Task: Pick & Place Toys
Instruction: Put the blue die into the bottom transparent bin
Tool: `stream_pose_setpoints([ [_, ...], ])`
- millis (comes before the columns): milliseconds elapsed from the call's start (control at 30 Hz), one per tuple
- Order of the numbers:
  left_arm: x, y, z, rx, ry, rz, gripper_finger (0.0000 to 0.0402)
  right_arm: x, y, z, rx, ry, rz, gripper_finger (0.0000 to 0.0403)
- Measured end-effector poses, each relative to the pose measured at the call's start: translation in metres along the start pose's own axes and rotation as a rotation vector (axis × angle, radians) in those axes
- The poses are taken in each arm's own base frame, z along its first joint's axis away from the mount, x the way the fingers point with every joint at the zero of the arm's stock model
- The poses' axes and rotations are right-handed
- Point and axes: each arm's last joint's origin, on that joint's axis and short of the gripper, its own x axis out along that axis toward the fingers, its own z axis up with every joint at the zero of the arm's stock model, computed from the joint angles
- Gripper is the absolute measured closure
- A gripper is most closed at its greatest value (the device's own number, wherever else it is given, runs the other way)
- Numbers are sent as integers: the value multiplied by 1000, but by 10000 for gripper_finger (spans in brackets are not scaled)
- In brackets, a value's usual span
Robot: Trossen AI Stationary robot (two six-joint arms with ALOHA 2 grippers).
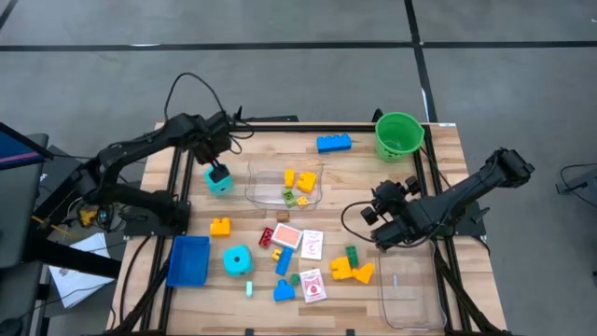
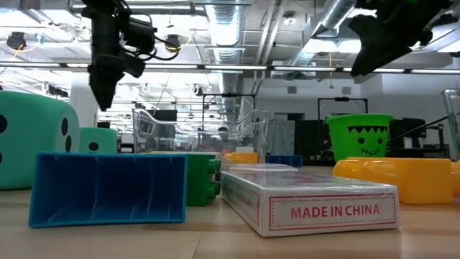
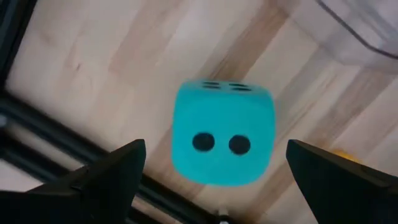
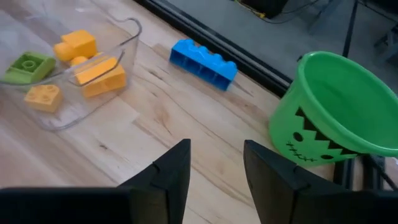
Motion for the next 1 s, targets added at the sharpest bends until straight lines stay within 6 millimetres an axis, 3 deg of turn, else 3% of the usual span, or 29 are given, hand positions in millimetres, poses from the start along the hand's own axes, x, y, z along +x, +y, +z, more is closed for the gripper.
stream_pose_setpoints([
  [233, 15, -6, 1, 116, 178, -33, 15, -2, 0, -1, -3, -4, 13, 262],
  [1000, 45, -8, -2, 58, 154, -10, 15, -2, 0, -1, -4, -3, 12, 262],
])
